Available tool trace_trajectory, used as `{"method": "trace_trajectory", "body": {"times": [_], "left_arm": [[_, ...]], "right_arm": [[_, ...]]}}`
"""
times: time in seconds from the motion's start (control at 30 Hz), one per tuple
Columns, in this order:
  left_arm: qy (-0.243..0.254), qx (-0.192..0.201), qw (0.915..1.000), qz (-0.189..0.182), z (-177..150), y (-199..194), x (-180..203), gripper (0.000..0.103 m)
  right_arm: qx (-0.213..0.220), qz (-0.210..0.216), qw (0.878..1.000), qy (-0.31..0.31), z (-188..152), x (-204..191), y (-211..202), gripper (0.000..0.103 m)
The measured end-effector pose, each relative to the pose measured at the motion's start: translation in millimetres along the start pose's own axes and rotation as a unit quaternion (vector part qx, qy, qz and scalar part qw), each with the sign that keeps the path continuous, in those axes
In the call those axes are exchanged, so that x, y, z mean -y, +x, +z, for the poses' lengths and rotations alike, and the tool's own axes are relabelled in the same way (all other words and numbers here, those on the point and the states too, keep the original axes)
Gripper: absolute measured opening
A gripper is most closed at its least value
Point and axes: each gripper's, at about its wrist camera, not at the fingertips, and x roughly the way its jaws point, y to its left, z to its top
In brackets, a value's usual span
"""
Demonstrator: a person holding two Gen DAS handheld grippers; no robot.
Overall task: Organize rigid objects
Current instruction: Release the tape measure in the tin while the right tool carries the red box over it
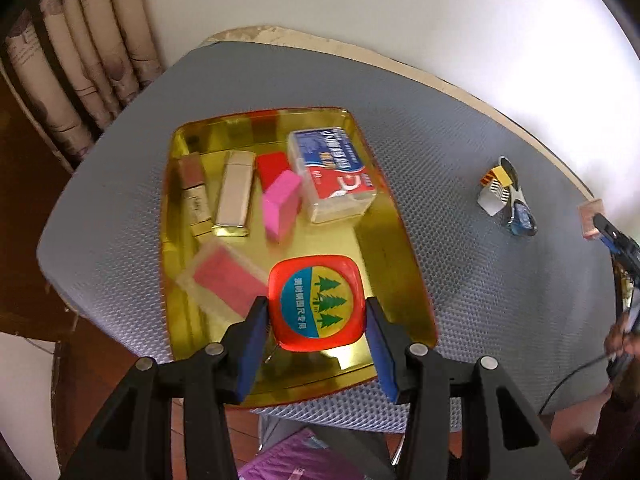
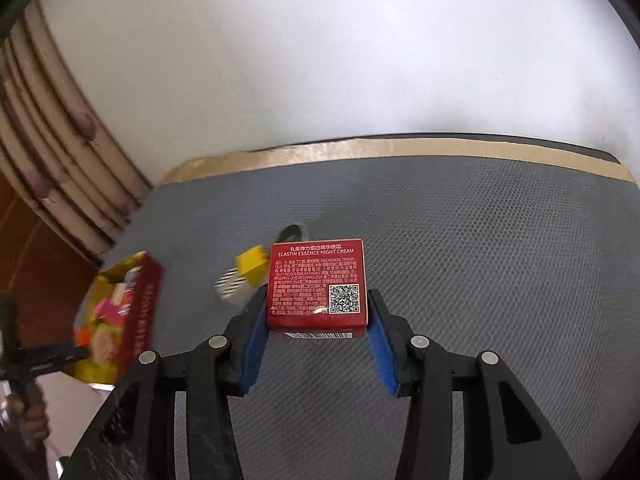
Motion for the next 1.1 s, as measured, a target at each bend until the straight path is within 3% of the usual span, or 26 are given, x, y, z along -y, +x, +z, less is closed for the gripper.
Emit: {"method": "trace_trajectory", "body": {"times": [0.2,0.4,0.53,0.6,0.67,0.77,0.87,1.0,1.1], "left_arm": [[0.02,0.001,0.9998,0.004,13,22,18,0.048],[0.041,-0.013,0.9988,0.023,31,50,26,0.049],[0.053,0.015,0.9975,0.045,33,47,27,0.049],[0.056,0.027,0.9974,0.038,33,40,26,0.049],[0.034,0.037,0.9986,0.017,30,26,16,0.049],[-0.05,0.093,0.9943,-0.01,16,-10,-20,0.049],[-0.13,0.131,0.9824,0.028,-13,-37,-60,0.052],[-0.139,0.136,0.9759,0.1,-41,-43,-78,0.052],[-0.137,0.134,0.9749,0.114,-57,-39,-87,0.052]], "right_arm": [[-0.014,0.044,0.999,0.003,-12,-23,-8,0.043],[-0.024,0.06,0.998,-0.004,-23,-44,-7,0.044],[-0.029,0.067,0.997,-0.013,-27,-57,-5,0.044],[-0.032,0.072,0.997,-0.022,-28,-66,-5,0.044],[-0.037,0.085,0.995,-0.028,-29,-78,-5,0.044],[-0.049,0.13,0.99,-0.039,-30,-107,-2,0.044],[-0.074,0.178,0.979,-0.065,-35,-151,13,0.044],[-0.117,0.22,0.964,-0.094,-48,-208,40,0.044],[-0.145,0.223,0.957,-0.117,-60,-246,64,0.044]]}}
